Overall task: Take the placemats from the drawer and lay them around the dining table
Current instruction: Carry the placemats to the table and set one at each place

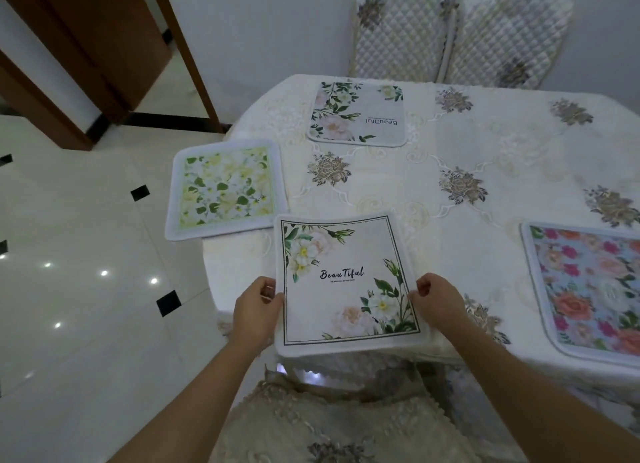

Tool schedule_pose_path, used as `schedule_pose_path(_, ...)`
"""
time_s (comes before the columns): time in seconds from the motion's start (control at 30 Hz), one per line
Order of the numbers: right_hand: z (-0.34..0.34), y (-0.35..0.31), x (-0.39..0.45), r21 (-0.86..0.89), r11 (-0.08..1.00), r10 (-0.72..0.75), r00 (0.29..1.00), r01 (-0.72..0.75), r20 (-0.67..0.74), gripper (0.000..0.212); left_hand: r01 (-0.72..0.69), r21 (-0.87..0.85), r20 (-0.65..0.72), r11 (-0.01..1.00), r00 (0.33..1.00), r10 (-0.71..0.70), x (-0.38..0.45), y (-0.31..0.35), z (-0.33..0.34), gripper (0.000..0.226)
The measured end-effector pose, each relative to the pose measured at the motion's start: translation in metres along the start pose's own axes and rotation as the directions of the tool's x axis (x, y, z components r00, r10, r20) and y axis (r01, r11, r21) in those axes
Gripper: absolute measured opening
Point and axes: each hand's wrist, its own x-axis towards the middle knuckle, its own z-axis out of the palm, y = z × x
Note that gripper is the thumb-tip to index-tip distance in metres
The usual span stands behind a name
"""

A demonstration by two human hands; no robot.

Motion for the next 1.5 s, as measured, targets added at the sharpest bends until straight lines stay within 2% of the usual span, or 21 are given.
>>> schedule_pose_path(0.2, -0.013, 0.008, 0.008, 0.075, 0.996, 0.052, 0.99, -0.043, -0.129, 0.014, -0.097, 0.03, 0.036, 0.995, 0.995, 0.096, 0.043, 0.035, 0.019, 0.013)
schedule_pose_path(0.33, -0.013, 0.009, 0.01, 0.084, 0.993, 0.092, 0.992, -0.085, -0.081, 0.013, -0.133, 0.116, 0.06, 0.984, 0.99, 0.126, 0.069, 0.041, 0.03, 0.019)
schedule_pose_path(0.47, -0.005, 0.01, 0.005, 0.046, 0.995, 0.092, 0.994, -0.089, -0.067, 0.012, -0.1, 0.2, 0.079, 0.975, 0.993, 0.085, 0.078, 0.027, 0.032, 0.03)
schedule_pose_path(0.73, 0.005, 0.006, 0.0, 0.077, 0.997, 0.042, 0.99, -0.031, -0.136, 0.01, -0.121, 0.153, 0.073, 0.981, 0.991, 0.111, 0.071, 0.008, 0.027, 0.031)
schedule_pose_path(0.9, 0.01, 0.008, -0.004, -0.001, 0.999, 0.045, 0.993, -0.045, -0.113, 0.013, -0.146, 0.126, 0.098, 0.981, 0.986, 0.134, 0.072, 0.002, 0.023, 0.034)
schedule_pose_path(1.03, 0.014, 0.006, -0.007, -0.032, 0.998, 0.049, 0.989, -0.054, -0.137, 0.013, -0.188, 0.192, 0.139, 0.963, 0.977, 0.163, 0.072, 0.001, 0.023, 0.04)
schedule_pose_path(1.17, 0.015, 0.003, -0.008, 0.043, 0.998, 0.051, 0.987, -0.045, -0.154, 0.012, -0.216, 0.255, 0.148, 0.943, 0.972, 0.182, 0.069, 0.003, 0.025, 0.043)
schedule_pose_path(1.27, 0.016, 0.003, -0.007, 0.043, 0.998, 0.051, 0.984, -0.044, -0.173, 0.017, -0.23, 0.297, 0.153, 0.927, 0.97, 0.192, 0.07, 0.003, 0.024, 0.038)
schedule_pose_path(1.37, 0.016, -0.002, -0.001, 0.059, 0.998, 0.037, 0.974, -0.024, -0.223, 0.038, -0.246, 0.335, 0.151, 0.91, 0.967, 0.206, 0.076, 0.006, 0.024, 0.037)
schedule_pose_path(1.5, 0.016, -0.022, 0.018, 0.043, 0.994, -0.088, 0.951, 0.105, -0.295, 0.042, -0.286, 0.365, 0.125, 0.886, 0.958, 0.258, 0.094, 0.017, 0.029, 0.043)
